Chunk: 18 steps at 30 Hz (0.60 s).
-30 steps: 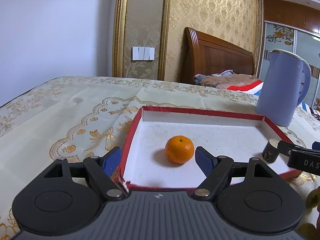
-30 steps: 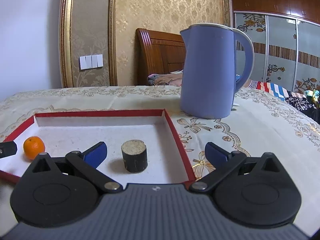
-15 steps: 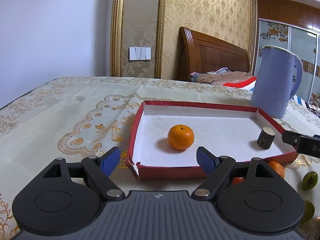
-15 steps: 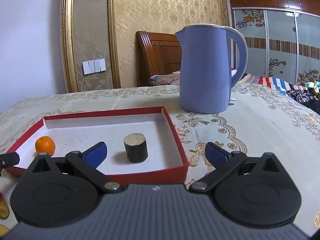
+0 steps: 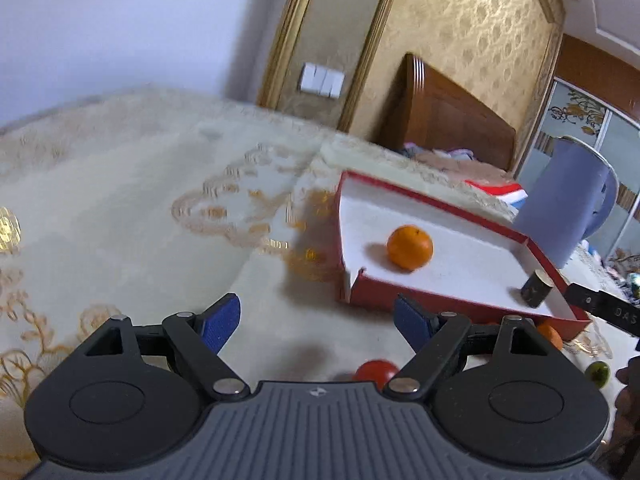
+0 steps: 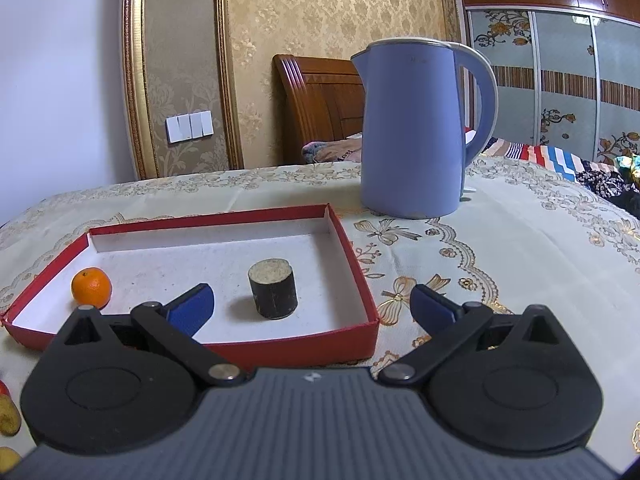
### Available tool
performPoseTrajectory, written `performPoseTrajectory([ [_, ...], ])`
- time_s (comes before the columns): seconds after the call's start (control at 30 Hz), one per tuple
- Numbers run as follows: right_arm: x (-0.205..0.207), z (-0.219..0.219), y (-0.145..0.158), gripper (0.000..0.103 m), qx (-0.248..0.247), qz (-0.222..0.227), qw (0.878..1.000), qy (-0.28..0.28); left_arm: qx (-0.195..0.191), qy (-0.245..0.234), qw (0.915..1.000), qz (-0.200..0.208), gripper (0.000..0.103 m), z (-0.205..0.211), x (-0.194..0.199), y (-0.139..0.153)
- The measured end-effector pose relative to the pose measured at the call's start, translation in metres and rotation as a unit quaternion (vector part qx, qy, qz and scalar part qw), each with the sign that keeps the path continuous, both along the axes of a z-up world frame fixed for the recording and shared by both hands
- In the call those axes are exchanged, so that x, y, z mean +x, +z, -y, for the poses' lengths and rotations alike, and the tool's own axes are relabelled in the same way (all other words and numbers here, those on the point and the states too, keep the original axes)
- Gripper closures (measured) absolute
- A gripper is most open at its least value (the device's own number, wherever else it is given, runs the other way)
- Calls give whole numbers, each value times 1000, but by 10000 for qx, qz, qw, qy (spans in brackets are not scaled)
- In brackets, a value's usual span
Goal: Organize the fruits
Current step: 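Withdraw both open grippers from the tray toward the loose fruits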
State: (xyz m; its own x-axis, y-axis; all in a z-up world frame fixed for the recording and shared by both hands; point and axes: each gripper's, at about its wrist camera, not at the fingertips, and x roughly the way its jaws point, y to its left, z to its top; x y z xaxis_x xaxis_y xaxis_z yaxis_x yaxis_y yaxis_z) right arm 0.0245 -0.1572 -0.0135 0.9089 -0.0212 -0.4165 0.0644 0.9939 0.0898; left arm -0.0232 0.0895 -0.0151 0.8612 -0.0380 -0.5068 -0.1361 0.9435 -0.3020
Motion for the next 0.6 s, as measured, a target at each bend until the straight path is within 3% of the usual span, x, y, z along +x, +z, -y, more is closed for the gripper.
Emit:
performPoseTrajectory([
  [0.1, 0, 0, 0, 0, 16, -11, 10000, -7, -3, -23, 10000, -59, 19, -3, -1, 0],
  [0.53, 3, 0, -1, 0, 23, -42, 10000, -14, 1073, -266, 9938, -73, 19, 11, -18, 2],
  [0.6, 2, 1, -2, 0, 32, -47, 10000, -15, 1062, -337, 9937, -79, 19, 8, -16, 2],
])
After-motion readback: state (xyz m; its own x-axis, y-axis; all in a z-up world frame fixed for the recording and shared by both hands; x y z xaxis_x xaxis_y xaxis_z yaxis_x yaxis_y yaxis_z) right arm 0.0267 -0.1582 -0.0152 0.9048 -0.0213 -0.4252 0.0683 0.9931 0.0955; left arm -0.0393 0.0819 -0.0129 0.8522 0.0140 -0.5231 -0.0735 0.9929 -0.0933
